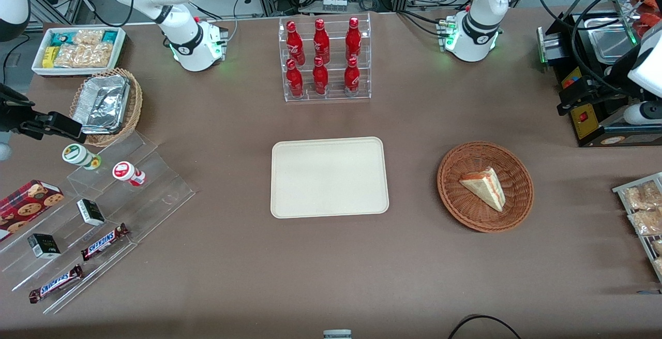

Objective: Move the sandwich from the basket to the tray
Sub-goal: 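Move the left gripper down over the wrapped sandwich in the wicker basket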

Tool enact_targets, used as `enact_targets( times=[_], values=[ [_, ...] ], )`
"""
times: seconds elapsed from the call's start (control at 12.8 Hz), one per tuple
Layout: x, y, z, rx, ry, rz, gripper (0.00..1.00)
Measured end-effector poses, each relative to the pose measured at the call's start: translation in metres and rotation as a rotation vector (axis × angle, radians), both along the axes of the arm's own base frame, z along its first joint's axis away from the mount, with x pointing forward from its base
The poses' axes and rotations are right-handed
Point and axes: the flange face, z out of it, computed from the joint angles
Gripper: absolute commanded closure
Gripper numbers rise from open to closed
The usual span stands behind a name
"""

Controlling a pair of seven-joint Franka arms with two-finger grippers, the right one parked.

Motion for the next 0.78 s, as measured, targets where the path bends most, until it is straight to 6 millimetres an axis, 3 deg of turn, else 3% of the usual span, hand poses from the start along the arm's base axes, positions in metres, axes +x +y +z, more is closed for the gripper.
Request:
enact_targets(
  times=[0.47, 0.62, 0.78],
  values=[
    [0.002, 0.004, -0.007, 0.034, 0.011, 0.002, 0.0],
    [0.007, 0.003, -0.018, 0.035, 0.025, 0.001, 0.0],
    [0.021, 0.001, -0.044, 0.034, 0.01, -0.002, 0.0]
  ],
)
